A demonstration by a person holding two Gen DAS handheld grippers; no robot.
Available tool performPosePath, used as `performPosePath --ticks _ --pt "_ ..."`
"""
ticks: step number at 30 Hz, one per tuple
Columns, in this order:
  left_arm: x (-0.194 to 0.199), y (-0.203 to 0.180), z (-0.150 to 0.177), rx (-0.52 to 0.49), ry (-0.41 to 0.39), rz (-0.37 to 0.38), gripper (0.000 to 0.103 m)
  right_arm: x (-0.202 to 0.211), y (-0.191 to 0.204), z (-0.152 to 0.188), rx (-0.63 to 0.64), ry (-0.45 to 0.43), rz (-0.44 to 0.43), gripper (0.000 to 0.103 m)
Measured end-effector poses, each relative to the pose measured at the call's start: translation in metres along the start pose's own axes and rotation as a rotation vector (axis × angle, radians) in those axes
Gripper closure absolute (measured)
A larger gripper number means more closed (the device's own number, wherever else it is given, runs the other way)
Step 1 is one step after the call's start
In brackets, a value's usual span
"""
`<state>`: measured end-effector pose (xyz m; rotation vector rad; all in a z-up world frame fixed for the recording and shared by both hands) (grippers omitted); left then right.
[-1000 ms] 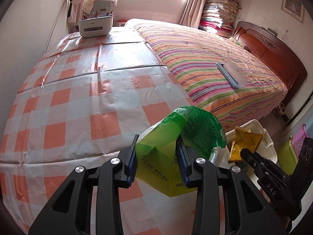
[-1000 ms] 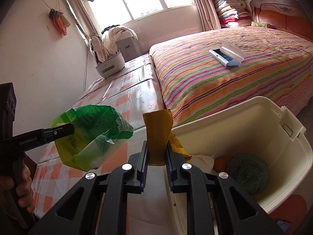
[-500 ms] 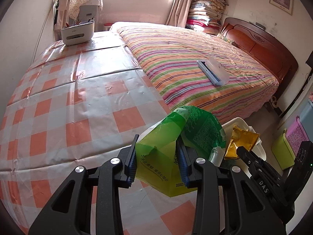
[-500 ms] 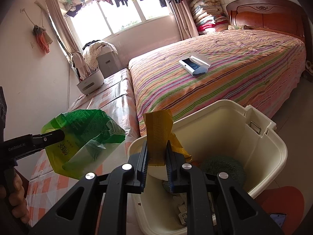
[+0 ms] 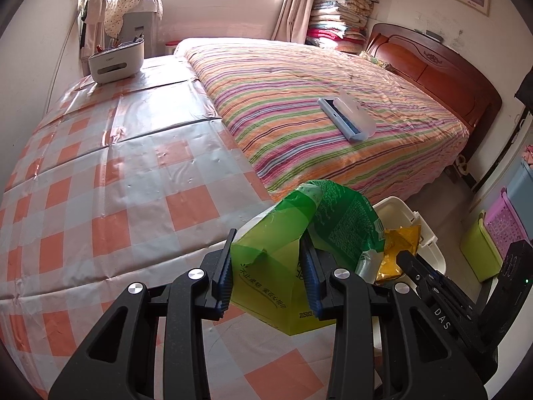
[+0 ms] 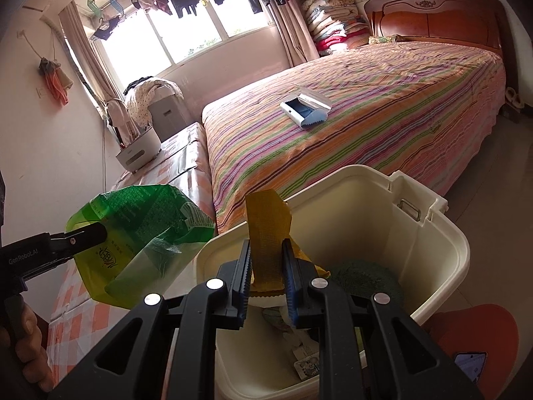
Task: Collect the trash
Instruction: 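Carry both items to the cream bin and open the right tool over it, then lower the green snack bag into the cream bin and open the left tool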
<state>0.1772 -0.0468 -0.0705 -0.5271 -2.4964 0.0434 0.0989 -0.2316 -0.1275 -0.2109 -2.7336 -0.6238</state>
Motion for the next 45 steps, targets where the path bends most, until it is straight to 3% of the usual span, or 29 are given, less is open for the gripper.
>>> performPosePath --ticks 4,5,7,8,24,45 --pt "-0.003 -0.007 -0.001 -0.007 0.003 0.007 0.069 0.001 -0.004 -0.003 -0.017 -0.013 0.002 0.082" --pt "-0.004 -0.009 -0.001 -0.009 0.004 0.010 0.069 0.002 -0.006 -0.004 -0.021 -0.019 0.005 0.076" --pt "-0.006 -0.013 0.000 -0.013 0.007 0.013 0.069 0.008 -0.009 -0.008 -0.034 -0.052 0.018 0.054" --pt "-0.007 -0.014 0.000 -0.015 0.009 0.014 0.069 0.011 -0.011 -0.011 -0.039 -0.073 0.022 0.052" --pt "-0.024 -0.063 0.015 -0.075 0.045 0.070 0.069 0.045 -0.044 -0.043 -0.190 -0.290 0.046 0.050" --pt "-0.052 -0.114 0.044 -0.142 0.116 0.138 0.069 0.056 -0.058 -0.049 -0.242 -0.343 0.051 0.045"
Point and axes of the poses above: each gripper's, at about its wrist camera, not at the fingertips, and x roughly against the way its jaws point, y to its left, z to its underside, the point moved 6 cm from there along -x, roughly the way its jaws point, and after that the axes turned 15 degrees about -y, right-handed, at the moved point
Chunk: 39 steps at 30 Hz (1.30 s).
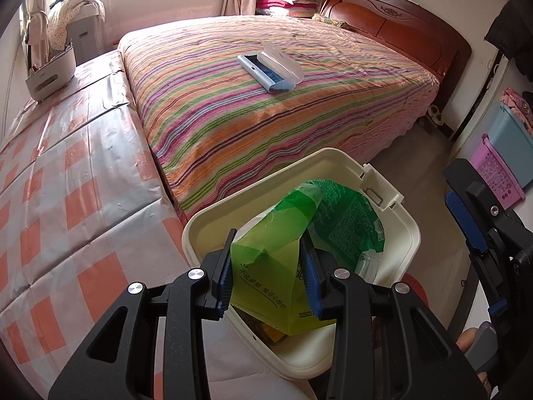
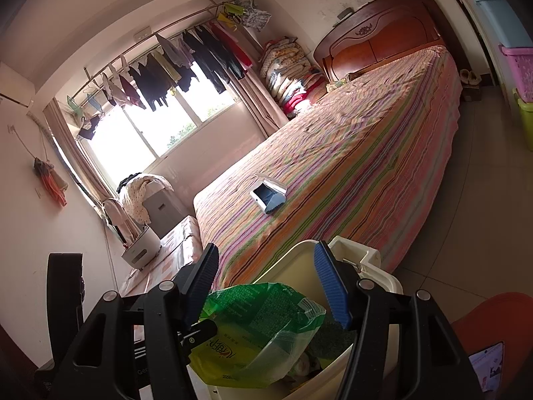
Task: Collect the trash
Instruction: 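Lower the green snack bag into the cream bin and open the left tool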
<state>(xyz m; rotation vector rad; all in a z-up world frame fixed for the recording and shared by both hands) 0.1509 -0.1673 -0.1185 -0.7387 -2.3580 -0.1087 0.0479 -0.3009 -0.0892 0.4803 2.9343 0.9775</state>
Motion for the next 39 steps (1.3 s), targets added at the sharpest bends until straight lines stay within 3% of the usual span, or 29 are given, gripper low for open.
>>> performPosePath --ticks 11,13,16,18,22,29,36,39 --pt "-0.022 -0.012 0.013 -0.004 0.034 0.018 0.061 -0.001 -0.005 -0.001 -0.019 0.002 0.002 0.044" --pt "-0.021 -0.012 0.013 -0.001 0.023 0.013 0.037 -0.001 -0.006 -0.001 -0.022 0.003 0.000 0.043" --pt "-0.017 -0.012 0.009 -0.002 -0.008 0.006 0.024 0.000 -0.006 -0.002 -0.025 0.002 0.000 0.042" --pt "-0.015 -0.012 0.008 -0.015 -0.016 -0.012 0.019 0.000 -0.007 -0.002 -0.027 -0.001 0.004 0.039" --pt "-0.006 -0.006 0.007 -0.020 -0.024 -0.049 0.019 0.000 -0.008 -0.002 -0.032 0.000 0.012 0.038" --pt "0.040 0.022 0.014 -0.014 -0.066 -0.176 0.018 -0.004 0.006 0.017 0.001 0.086 -0.002 0.032" --pt "0.105 0.075 0.033 -0.024 -0.108 -0.453 0.017 0.009 0.059 0.065 0.209 0.226 -0.116 0.024" --pt "0.128 0.090 0.047 -0.016 -0.105 -0.536 0.017 0.021 0.070 0.087 0.245 0.276 -0.154 0.023"
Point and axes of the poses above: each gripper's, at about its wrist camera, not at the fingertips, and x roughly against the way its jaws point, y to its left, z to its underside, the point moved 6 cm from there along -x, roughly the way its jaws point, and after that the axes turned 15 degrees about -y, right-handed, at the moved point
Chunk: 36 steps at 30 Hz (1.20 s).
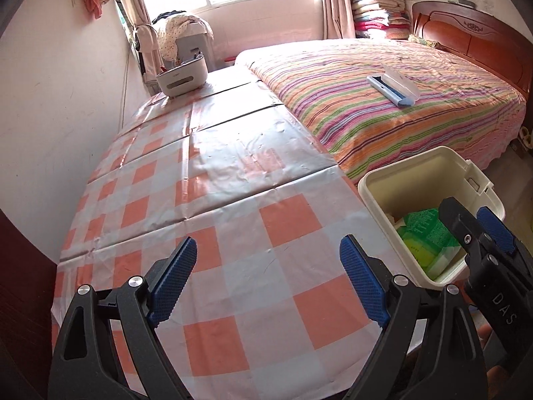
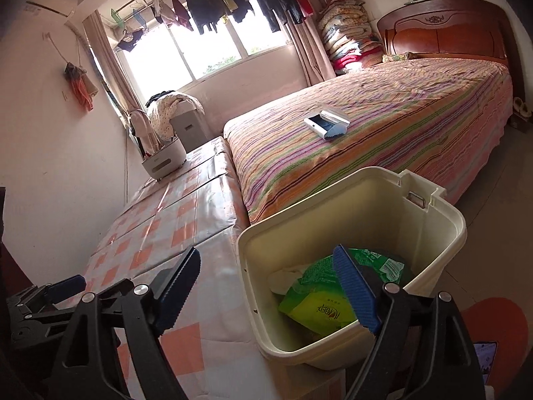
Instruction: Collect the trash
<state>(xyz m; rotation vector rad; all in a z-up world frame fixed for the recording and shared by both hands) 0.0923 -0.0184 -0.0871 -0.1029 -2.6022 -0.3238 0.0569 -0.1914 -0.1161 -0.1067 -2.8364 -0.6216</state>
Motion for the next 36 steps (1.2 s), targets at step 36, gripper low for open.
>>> performPosePath --ticks 36 --pt "0.018 0.056 0.009 0.044 0.018 -0.119 0.017 -0.019 0.029 0.017 0.122 0.040 0.028 0.023"
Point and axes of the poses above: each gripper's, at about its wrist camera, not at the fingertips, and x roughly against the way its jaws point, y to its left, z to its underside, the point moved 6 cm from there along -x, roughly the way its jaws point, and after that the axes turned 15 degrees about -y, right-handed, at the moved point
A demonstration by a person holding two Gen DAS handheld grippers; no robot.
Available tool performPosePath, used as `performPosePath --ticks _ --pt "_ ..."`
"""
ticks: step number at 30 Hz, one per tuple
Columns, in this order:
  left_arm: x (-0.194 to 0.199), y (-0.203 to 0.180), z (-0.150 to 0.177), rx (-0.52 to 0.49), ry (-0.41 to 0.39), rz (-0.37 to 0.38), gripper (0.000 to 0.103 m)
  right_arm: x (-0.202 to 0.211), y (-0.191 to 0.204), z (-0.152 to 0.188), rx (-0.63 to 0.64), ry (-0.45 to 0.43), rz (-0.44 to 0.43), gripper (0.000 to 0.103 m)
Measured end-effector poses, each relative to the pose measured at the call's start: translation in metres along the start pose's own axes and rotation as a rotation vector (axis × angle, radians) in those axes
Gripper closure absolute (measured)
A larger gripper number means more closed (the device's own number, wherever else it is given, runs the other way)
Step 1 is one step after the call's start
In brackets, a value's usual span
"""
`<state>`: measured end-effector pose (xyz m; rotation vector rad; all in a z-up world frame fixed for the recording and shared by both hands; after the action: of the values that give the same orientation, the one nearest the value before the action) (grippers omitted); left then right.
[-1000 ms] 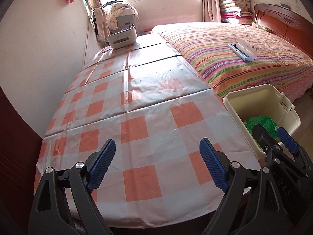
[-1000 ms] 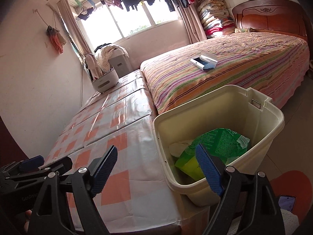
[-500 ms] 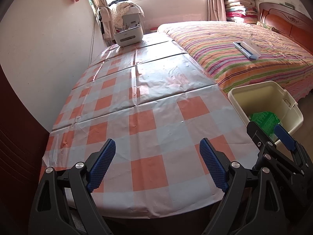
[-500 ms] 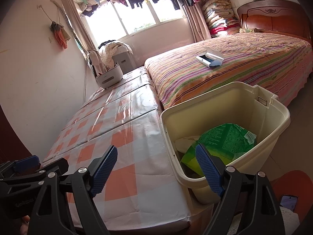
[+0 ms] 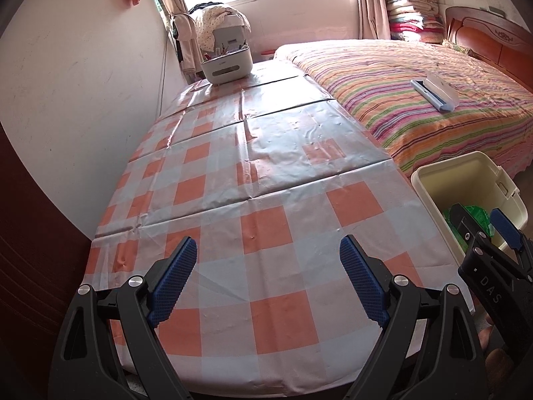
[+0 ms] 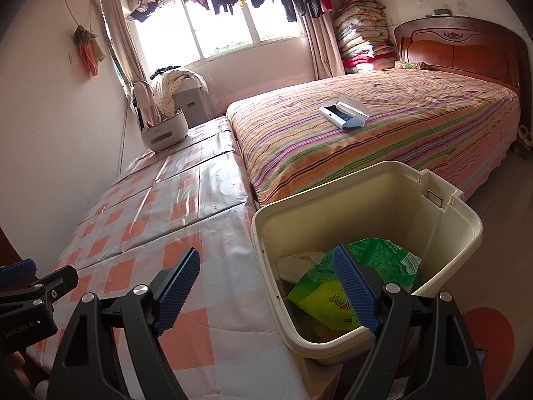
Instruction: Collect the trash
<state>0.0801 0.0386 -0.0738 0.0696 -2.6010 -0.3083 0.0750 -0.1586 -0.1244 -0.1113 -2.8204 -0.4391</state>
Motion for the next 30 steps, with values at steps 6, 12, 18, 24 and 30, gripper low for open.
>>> performPosePath --ticks 6,12,18,24,30 --pt "0.002 0.000 -0.010 0.014 -0.033 0.000 0.017 -0.007 -0.001 0.001 -0.013 0.002 -0.001 0.023" --pt "0.000 0.001 -0.016 0.035 -0.035 0.007 0.017 -0.008 -0.003 0.001 -0.019 0.000 -0.012 0.023" --pt "-0.002 -0.002 -0.021 0.033 -0.037 -0.001 0.017 -0.016 -0.002 -0.002 -0.035 0.018 -0.032 0.023" --pt "-0.007 -0.004 -0.022 0.029 -0.039 -0.007 0.017 -0.024 -0.002 -0.007 -0.029 0.024 -0.037 0.023" --pt "-0.016 -0.004 -0.019 0.036 -0.018 -0.004 0.017 -0.029 -0.002 0.000 -0.040 0.041 -0.046 0.023"
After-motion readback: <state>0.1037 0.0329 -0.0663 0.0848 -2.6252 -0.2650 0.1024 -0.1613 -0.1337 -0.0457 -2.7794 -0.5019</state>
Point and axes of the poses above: each gripper's, at about its wrist camera, not at the fingertips, and x roughly against the way its jaws point, y to its left, z to its underside, the point moved 6 cm from there along -x, roughly the way its jaws point, and after that the axes turned 15 degrees about -y, right-handed, at the moved point
